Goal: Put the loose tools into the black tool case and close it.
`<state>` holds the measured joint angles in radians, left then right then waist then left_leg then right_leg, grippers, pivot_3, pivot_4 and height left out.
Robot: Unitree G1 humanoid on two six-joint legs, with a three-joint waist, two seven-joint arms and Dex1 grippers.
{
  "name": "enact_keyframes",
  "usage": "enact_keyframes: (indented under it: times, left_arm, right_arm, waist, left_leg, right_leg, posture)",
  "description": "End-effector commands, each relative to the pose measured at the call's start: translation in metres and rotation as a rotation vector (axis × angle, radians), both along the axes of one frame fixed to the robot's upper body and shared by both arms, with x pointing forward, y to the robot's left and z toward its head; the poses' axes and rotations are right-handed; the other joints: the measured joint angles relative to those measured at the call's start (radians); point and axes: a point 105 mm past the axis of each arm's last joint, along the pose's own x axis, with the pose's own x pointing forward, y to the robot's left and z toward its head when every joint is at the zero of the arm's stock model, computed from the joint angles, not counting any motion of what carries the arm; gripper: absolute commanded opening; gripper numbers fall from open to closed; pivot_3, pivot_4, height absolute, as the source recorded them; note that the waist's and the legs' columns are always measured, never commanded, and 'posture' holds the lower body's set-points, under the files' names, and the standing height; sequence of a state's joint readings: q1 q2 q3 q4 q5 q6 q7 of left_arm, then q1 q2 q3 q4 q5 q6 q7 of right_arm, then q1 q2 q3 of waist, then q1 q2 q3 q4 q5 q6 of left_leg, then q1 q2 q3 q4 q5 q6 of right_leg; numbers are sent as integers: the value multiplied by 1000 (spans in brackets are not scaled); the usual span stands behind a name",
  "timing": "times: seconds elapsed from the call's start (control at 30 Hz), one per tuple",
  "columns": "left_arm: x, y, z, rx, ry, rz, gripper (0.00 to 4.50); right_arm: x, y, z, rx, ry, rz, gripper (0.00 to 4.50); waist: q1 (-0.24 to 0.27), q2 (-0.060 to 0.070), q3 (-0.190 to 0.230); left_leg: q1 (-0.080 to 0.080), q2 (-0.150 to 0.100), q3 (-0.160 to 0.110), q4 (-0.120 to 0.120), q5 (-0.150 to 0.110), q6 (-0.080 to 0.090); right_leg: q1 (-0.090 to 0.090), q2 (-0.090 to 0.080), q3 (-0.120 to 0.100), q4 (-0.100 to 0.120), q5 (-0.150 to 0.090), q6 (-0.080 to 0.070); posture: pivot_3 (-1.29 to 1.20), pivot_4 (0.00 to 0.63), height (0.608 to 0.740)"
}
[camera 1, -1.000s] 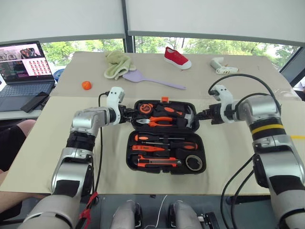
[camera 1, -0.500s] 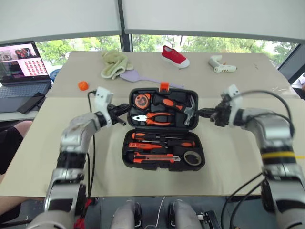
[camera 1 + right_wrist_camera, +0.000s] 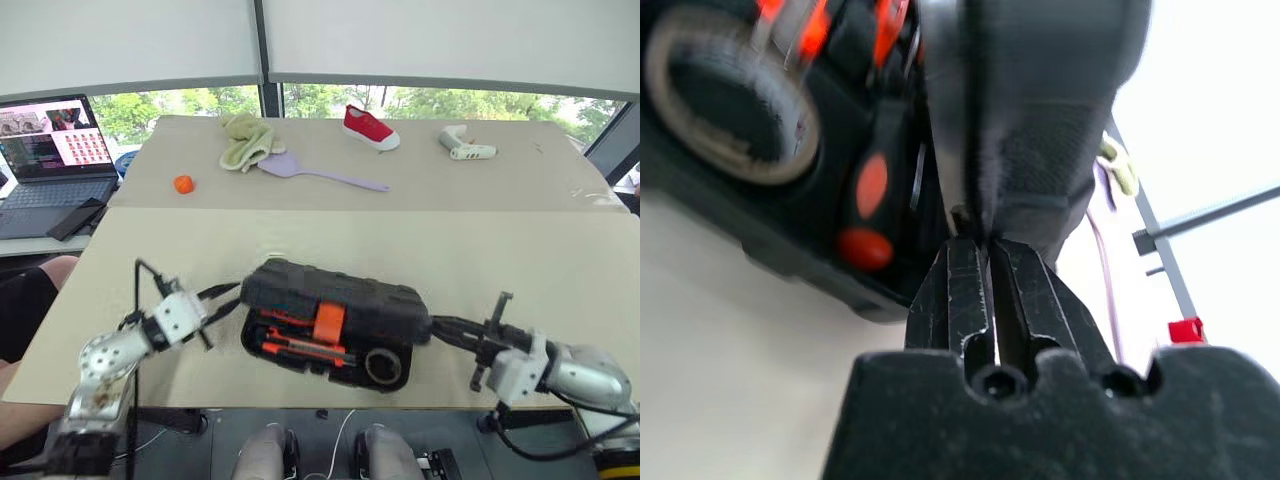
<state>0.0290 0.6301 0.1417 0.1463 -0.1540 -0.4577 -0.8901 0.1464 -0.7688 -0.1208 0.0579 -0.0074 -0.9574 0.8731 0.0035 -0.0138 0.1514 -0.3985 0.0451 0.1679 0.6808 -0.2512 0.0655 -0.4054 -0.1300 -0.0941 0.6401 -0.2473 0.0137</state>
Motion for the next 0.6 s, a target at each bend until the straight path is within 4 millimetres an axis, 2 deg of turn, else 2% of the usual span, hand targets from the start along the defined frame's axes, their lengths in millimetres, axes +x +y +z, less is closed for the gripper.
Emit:
enact_keyframes:
  times: [0.03, 0.1, 0.13, 0.27, 0.33, 0.4, 0.47, 0.5, 0.57, 0.6]
  left_arm:
    - [11, 31, 15, -56, 8, 134, 2333]
    - [18, 43, 16, -62, 45, 180, 2333]
    - [21, 45, 17, -60, 54, 185, 2333]
    - [43, 34, 29, -51, 45, 147, 2333]
    - [56, 21, 37, -72, 49, 118, 2333]
    - [66, 3, 43, -80, 66, 49, 2333]
    - [72, -13, 44, -70, 87, -11, 2333]
    - [74, -20, 43, -63, 100, -35, 2077]
    - [81, -34, 41, -41, 126, -80, 1586]
    - [85, -40, 40, -30, 131, -92, 1128]
  right_arm:
    - [-4, -14, -5, -12, 38, -52, 1319]
    - [-1, -23, 0, 12, 87, -116, 2061]
    - [-2, -27, -2, 48, 181, -161, 2366]
    - [-10, -28, 8, 81, 212, -189, 3752]
    - [-28, -17, -1, 91, 394, -149, 4377]
    - [-46, -2, -7, 126, 593, -114, 4449]
    - [-59, 12, -12, 117, 720, -75, 4449]
    - [-65, 17, -14, 100, 767, -55, 3904]
    - [-70, 30, -14, 116, 820, -31, 3262]
    - [-68, 36, -14, 123, 815, -18, 2969]
  waist:
    - [10, -2, 1]
    - [8, -2, 1]
    - [8, -2, 1]
    - [10, -2, 1]
    - [12, -2, 1]
    - [13, -2, 1]
    - [12, -3, 0]
    - [9, -3, 0]
    - [7, -4, 0]
    - [7, -5, 0]
  left_leg:
    - [0, 0, 0, 0, 0, 0]
    - [-2, 0, -1, 1, 0, 1]
    - [-2, 0, -1, 1, 0, 1]
    - [-2, 1, -1, 1, 1, 2]
    - [-3, 1, -2, 1, 1, 2]
    - [-4, 1, -2, 1, 2, 3]
    - [-4, 1, -2, 1, 4, 8]
    - [-5, 1, -2, 1, 4, 8]
    - [-5, 0, -2, 1, 4, 9]
    - [-6, 1, -2, 1, 2, 12]
  right_leg:
    - [0, -1, -1, 0, 0, 0]
    - [-1, -2, 0, 0, 0, 0]
    - [1, -2, 0, 1, 0, 0]
    - [1, -2, 0, 1, 1, -1]
    - [1, 0, -1, 1, 1, -1]
    - [1, 0, -1, 1, 1, -1]
    - [1, 0, -1, 1, 1, -1]
    - [1, 0, -1, 1, 1, -1]
    - [1, 1, -1, 0, 1, -1]
    - [0, 1, -1, 0, 1, -1]
  posture:
    - [0, 150, 740]
    - [0, 150, 740]
    - [0, 150, 740]
    - [0, 150, 740]
    - [0, 150, 740]
    - [0, 150, 740]
    - [0, 150, 740]
    - [0, 150, 740]
    - [0, 150, 740]
    - [0, 150, 740]
